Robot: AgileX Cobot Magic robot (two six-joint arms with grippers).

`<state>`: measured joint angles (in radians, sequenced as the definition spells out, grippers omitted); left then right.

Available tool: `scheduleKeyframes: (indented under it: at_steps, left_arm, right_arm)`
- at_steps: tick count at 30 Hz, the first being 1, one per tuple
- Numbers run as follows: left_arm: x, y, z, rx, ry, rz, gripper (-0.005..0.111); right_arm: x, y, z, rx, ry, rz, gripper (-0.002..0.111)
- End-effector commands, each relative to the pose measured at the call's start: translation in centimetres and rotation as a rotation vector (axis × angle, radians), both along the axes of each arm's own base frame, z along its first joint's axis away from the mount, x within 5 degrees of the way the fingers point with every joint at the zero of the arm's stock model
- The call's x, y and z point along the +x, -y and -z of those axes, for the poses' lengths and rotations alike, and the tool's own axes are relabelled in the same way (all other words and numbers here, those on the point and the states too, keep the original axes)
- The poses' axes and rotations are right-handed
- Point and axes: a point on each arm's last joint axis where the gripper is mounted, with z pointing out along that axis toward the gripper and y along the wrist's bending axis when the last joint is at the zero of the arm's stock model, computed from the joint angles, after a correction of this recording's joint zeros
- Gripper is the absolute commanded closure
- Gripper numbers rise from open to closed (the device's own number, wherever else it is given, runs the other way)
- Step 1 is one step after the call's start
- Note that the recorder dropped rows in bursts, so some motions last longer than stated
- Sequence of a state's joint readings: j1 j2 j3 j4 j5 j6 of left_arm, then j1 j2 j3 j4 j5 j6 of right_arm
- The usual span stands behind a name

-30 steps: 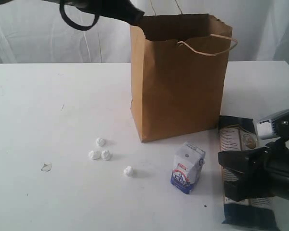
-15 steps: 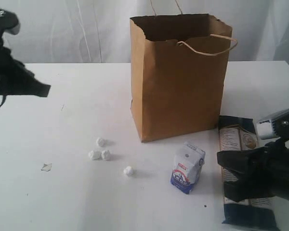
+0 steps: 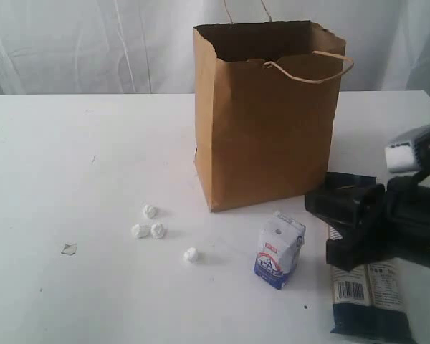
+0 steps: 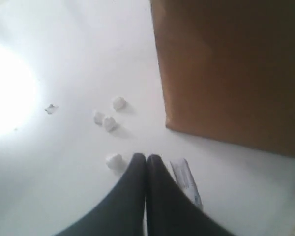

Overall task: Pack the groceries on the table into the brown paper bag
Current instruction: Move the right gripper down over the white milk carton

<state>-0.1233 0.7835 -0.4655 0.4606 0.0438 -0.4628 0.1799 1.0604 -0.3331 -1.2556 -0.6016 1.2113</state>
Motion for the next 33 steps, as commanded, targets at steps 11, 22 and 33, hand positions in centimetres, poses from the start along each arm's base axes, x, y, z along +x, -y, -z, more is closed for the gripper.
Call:
scheduleKeyframes:
  at_steps: [11,22,33]
  left_arm:
    - [-8.8,-1.4,0.4,-0.138,0.307,-0.079,0.107]
    - [-12.1,-1.9,1.0,-0.205,0.317,-0.124,0.107]
    - [-11.8,-2.6,4.4,-0.15,0.134,-0.225,0.107]
  right_arm:
    - [4.8,5.6,-5.3,-0.979,0.361,0.268,0.108]
    - [1.7,0.9,-1.6,-0.556,-0.138,-0.155,0.108]
    - [3.1,-0.7,-0.9,-0.437,-0.102,-0.19,0.106]
